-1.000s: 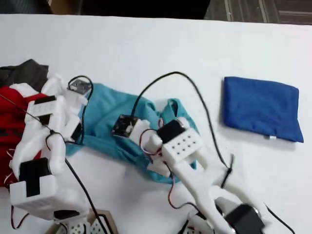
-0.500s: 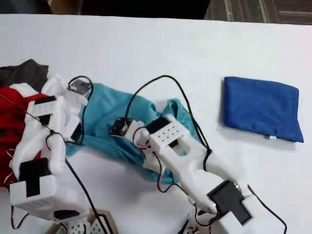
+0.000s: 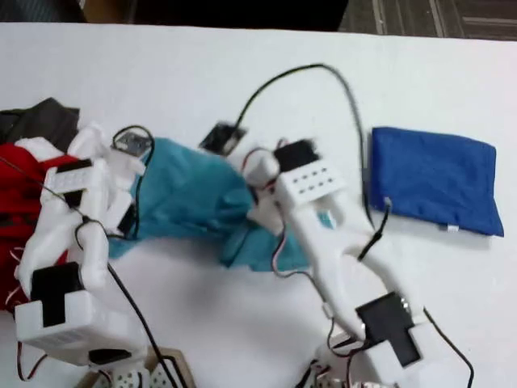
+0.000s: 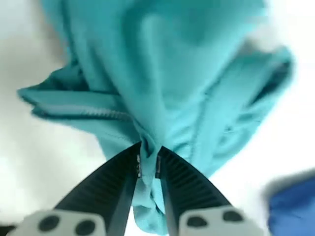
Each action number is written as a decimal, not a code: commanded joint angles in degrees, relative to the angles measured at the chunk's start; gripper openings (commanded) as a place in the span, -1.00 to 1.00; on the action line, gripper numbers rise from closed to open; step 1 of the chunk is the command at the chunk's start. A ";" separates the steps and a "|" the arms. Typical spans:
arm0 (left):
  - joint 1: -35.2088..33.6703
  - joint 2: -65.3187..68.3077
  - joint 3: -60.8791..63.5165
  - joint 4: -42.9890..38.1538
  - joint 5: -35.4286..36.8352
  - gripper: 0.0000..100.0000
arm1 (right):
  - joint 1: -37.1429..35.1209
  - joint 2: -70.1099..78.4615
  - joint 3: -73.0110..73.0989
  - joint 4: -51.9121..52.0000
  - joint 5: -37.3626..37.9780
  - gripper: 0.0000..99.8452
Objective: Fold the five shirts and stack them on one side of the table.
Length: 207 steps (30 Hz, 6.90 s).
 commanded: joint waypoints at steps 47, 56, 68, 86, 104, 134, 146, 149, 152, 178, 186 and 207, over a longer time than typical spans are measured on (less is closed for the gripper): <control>-0.09 -0.18 -0.40 -0.79 0.35 -0.95 | -8.84 -0.84 4.92 -1.54 -3.87 -0.70; -0.09 -0.18 -0.22 -0.79 0.35 -0.95 | -8.22 -0.84 4.92 -1.98 -3.52 -0.80; -0.09 -0.18 -0.13 -0.79 0.35 -0.95 | 0.04 -8.66 -6.42 3.38 -3.25 -0.96; -0.09 -0.09 -0.13 -0.79 0.35 -0.95 | 1.80 1.89 -6.77 6.73 -3.25 -0.87; -0.09 -0.09 -0.22 -0.79 0.35 -0.95 | -0.13 -3.38 5.98 -1.63 -3.34 -0.66; -0.09 -0.09 -0.13 -0.79 0.35 -0.95 | -14.20 -3.65 8.70 6.81 1.14 -0.55; -0.09 -0.09 -0.04 -1.67 0.35 -0.95 | -24.22 -3.74 8.44 11.12 4.57 -0.55; -0.09 -0.09 -0.04 -1.67 0.35 -0.95 | -24.04 -3.47 8.35 10.77 4.84 -0.55; -0.09 -0.09 -0.04 -1.58 0.35 -0.95 | -24.13 -4.00 8.09 11.47 4.75 -0.55; -0.09 -0.09 -0.04 -1.58 0.35 -0.95 | 11.30 22.90 -19.34 -12.62 1.85 -0.55; -0.09 -0.09 -0.04 -1.58 0.35 -0.95 | 8.57 22.81 -33.67 9.98 2.37 -0.55; -0.09 -0.09 -0.04 -1.58 0.35 -0.95 | -4.88 3.91 3.60 7.08 11.52 -0.67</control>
